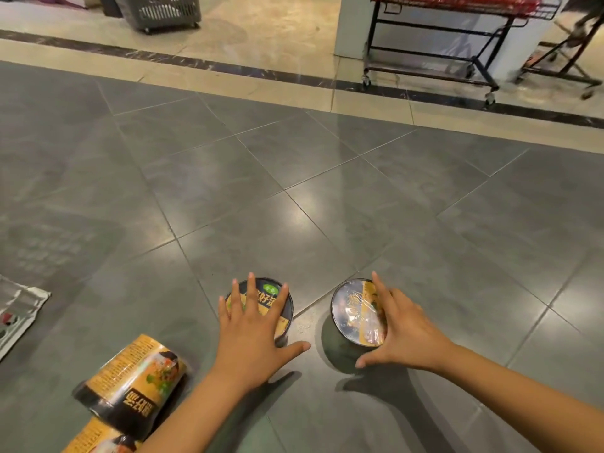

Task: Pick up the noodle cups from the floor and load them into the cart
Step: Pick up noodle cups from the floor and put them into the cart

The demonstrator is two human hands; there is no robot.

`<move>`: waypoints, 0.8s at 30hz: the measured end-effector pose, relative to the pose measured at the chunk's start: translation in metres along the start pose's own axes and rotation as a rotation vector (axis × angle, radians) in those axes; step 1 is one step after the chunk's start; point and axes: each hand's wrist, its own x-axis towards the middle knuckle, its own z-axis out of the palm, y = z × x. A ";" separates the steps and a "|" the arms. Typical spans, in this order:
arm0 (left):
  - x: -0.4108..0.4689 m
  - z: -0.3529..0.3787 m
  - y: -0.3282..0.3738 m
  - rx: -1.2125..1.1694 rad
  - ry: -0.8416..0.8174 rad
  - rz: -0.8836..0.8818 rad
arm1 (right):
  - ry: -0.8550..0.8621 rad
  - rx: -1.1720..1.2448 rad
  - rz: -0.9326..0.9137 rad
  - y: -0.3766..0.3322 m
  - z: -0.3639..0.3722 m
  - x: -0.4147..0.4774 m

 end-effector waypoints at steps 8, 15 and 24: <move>-0.005 -0.013 -0.023 -0.073 -0.182 -0.144 | -0.063 -0.163 0.030 -0.032 0.000 0.026; -0.001 -0.007 -0.020 -0.078 -0.095 -0.070 | 0.011 -0.049 -0.043 -0.048 -0.001 0.046; 0.011 -0.007 -0.024 -0.131 -0.068 -0.096 | 0.045 -0.096 -0.010 -0.054 -0.006 0.067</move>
